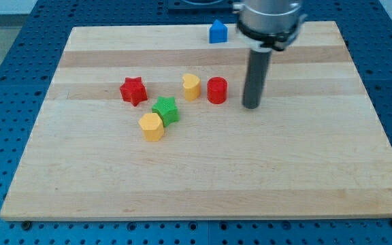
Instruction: Move red circle along with yellow heart slightly up
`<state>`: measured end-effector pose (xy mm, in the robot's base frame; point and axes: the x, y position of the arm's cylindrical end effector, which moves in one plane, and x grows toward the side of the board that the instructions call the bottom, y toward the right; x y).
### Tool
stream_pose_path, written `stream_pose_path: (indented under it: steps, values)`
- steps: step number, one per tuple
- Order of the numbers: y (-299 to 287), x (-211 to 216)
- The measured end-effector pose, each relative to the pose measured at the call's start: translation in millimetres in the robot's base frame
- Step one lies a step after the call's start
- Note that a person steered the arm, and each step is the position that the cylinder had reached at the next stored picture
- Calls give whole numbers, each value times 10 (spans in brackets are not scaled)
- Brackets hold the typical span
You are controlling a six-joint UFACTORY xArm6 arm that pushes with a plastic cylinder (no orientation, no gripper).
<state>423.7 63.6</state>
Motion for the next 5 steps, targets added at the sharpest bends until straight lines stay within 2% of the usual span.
stream_pose_path:
  steps: [2, 3, 4, 5]
  values:
    - [-755, -209]
    - [-817, -467]
    - [-817, -482]
    - [-737, -274]
